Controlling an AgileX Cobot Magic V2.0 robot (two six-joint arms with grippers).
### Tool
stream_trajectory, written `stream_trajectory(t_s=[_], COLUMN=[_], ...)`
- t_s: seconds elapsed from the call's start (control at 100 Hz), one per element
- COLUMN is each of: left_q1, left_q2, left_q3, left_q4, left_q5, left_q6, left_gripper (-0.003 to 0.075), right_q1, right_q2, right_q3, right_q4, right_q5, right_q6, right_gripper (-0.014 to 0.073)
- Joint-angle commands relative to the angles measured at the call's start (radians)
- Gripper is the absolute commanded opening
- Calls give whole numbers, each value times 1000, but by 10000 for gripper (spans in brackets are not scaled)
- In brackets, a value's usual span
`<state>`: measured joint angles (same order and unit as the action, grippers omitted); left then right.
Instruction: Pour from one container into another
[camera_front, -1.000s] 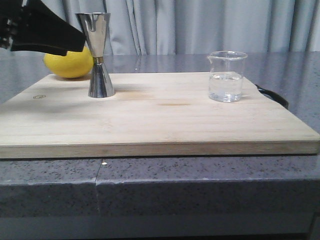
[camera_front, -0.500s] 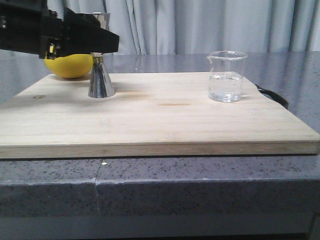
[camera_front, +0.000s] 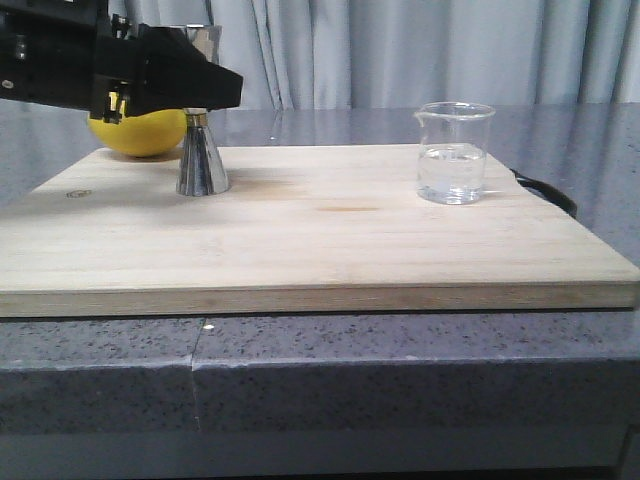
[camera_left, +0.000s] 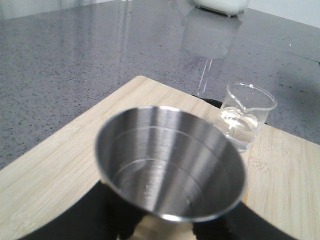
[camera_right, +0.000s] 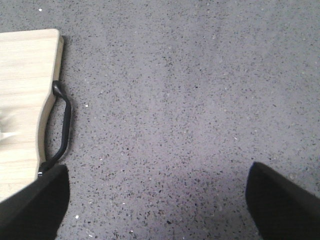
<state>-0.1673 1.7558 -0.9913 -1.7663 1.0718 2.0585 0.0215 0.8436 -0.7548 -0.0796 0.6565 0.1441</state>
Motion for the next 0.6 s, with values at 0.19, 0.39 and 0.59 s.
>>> stream_trajectory(t_s=[0.19,0.39,0.59], left_q1=[-6,-6,-6], left_q2=[-39,-39,-43], left_q3=[-29,-50,-111], left_q4=[-75,-75,-75], left_q5=[144,202,207], left_q6=[5,5,5], left_gripper=[227,227,227], right_q1=[20,143,283], right_q2=[4,58,137], right_q3=[-33,-33,-27], right_q4=[151,192,192], right_q5=[-158,-280,-383], right_q6=[-126,-176,-183], right_gripper=[645,645,645])
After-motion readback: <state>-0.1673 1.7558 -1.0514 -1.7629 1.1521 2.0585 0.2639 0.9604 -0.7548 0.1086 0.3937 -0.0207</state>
